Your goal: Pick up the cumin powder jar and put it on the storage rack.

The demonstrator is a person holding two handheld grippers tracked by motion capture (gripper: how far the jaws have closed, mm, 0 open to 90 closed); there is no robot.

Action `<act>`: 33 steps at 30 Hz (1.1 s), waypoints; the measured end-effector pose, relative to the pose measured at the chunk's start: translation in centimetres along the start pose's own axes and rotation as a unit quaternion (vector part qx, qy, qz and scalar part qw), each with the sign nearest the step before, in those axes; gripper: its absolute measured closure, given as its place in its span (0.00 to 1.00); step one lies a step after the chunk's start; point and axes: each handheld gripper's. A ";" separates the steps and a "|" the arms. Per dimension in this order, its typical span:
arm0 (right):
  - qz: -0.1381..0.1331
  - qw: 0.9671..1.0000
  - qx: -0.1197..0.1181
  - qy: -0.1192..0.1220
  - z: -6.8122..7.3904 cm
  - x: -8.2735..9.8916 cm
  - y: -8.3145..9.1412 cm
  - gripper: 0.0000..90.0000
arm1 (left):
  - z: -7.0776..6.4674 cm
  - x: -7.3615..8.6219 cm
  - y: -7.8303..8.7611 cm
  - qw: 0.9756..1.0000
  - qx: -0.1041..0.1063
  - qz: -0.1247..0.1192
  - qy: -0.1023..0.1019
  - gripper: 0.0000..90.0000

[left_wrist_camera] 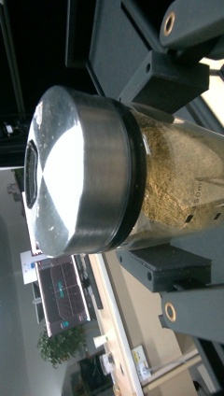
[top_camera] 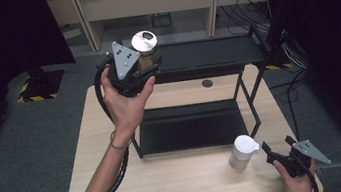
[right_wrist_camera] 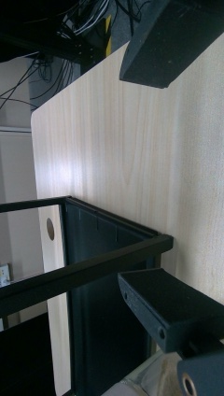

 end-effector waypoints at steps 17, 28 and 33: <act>0.000 1.000 -0.002 0.002 0.0 0.0 0.0 0.06 | 0.6 -0.1 -2.8 0.999 -0.014 0.029 0.020 0.35; 0.000 1.000 -0.001 0.005 0.1 0.0 0.0 0.06 | 1.2 -0.9 -3.7 0.998 -0.009 0.046 0.036 0.35; 0.001 1.000 -0.001 0.008 0.1 0.0 0.0 0.06 | 2.2 -0.9 -4.3 0.996 0.003 0.052 0.070 0.35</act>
Point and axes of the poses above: each handheld gripper's, and its own axes: y roughly backward along the jaws, x roughly out of its underside, z roughly to its left, and after that the axes turned 1 degree about z, right-handed
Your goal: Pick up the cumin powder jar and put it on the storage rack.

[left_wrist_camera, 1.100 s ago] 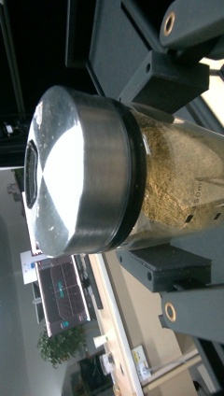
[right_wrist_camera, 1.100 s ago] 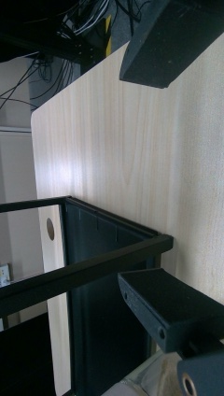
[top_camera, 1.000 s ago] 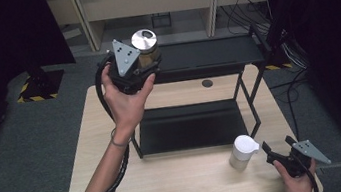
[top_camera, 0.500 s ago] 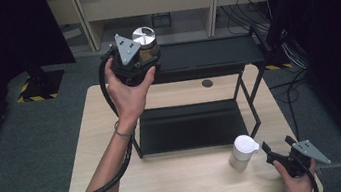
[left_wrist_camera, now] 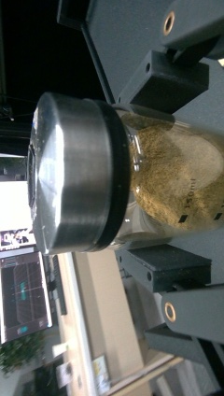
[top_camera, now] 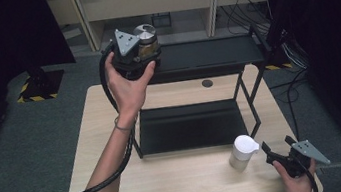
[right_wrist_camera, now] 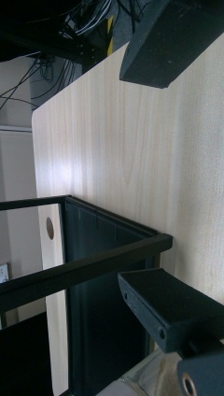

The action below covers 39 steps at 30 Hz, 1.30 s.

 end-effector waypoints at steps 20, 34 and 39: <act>0.000 1.000 -0.001 -0.004 0.0 0.0 0.0 0.06 | -1.1 0.9 0.8 0.999 -0.018 -0.043 0.005 0.07; -0.001 1.000 0.000 -0.007 -0.1 0.0 0.0 0.06 | -2.0 3.0 2.9 0.997 -0.021 -0.068 -0.004 0.02; -0.001 1.000 0.000 -0.007 -0.1 0.0 0.0 0.06 | -2.0 3.6 3.7 0.997 -0.021 -0.076 -0.006 0.02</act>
Point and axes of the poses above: each handheld gripper's, and its own axes: y roughly backward along the jaws, x roughly out of its underside, z roughly to its left, and after that the axes turned 1 degree about z, right-handed
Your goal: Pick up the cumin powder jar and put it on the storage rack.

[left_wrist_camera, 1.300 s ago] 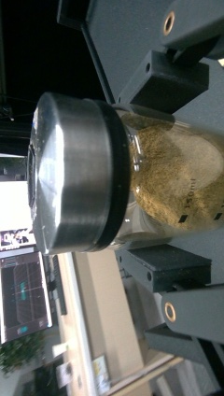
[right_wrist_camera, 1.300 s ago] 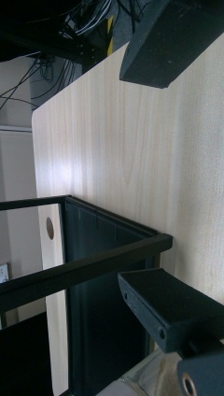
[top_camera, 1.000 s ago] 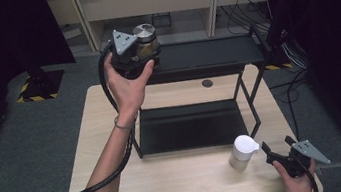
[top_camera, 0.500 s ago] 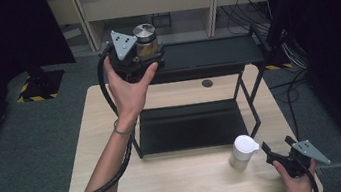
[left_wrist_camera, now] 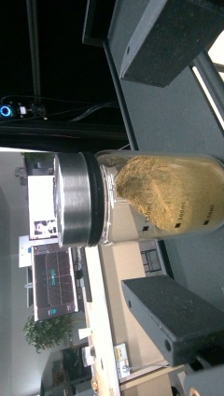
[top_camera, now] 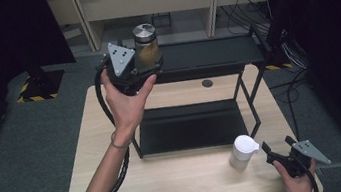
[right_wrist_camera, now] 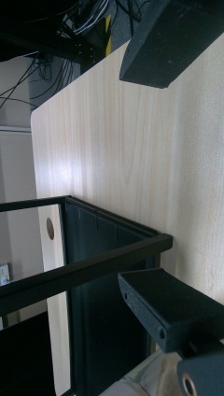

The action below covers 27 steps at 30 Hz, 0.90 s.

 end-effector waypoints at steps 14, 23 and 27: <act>0.000 1.000 0.001 0.002 0.1 0.0 0.0 0.06 | -0.4 1.7 2.6 0.999 0.010 -0.027 -0.022 0.02; 0.000 1.000 0.001 0.002 0.1 0.0 0.0 0.06 | -1.0 3.2 3.8 0.999 0.010 -0.033 -0.034 0.02; 0.000 1.000 0.001 0.001 0.1 0.0 0.0 0.06 | -1.0 4.4 4.4 0.998 0.013 -0.039 -0.036 0.02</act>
Point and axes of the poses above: each handheld gripper's, and its own axes: y roughly backward along the jaws, x roughly out of its underside, z roughly to its left, and after that the axes turned 1 degree about z, right-handed
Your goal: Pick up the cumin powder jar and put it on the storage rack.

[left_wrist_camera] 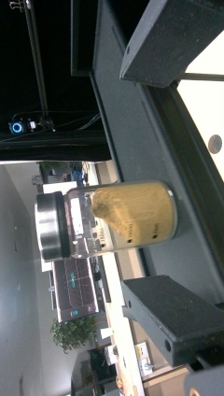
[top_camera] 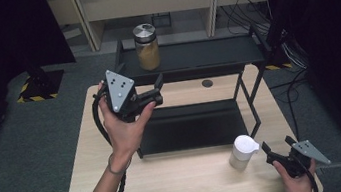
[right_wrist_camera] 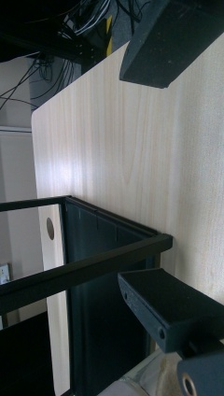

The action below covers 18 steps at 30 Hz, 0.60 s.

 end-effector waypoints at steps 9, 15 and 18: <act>0.001 1.000 0.001 0.002 0.1 0.0 0.0 0.06 | -0.3 2.0 0.9 1.000 -0.002 -0.001 -0.009 0.02; 0.001 1.000 0.000 0.002 0.1 0.0 0.0 0.06 | -0.4 2.6 1.2 1.000 0.000 -0.002 -0.013 0.01; 0.001 1.000 0.000 0.001 0.0 0.0 0.0 0.06 | -0.5 2.8 1.4 1.000 0.000 -0.004 -0.012 0.01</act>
Point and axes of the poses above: each handheld gripper's, and its own axes: y roughly backward along the jaws, x roughly out of its underside, z roughly to its left, and after that the axes turned 1 degree about z, right-handed
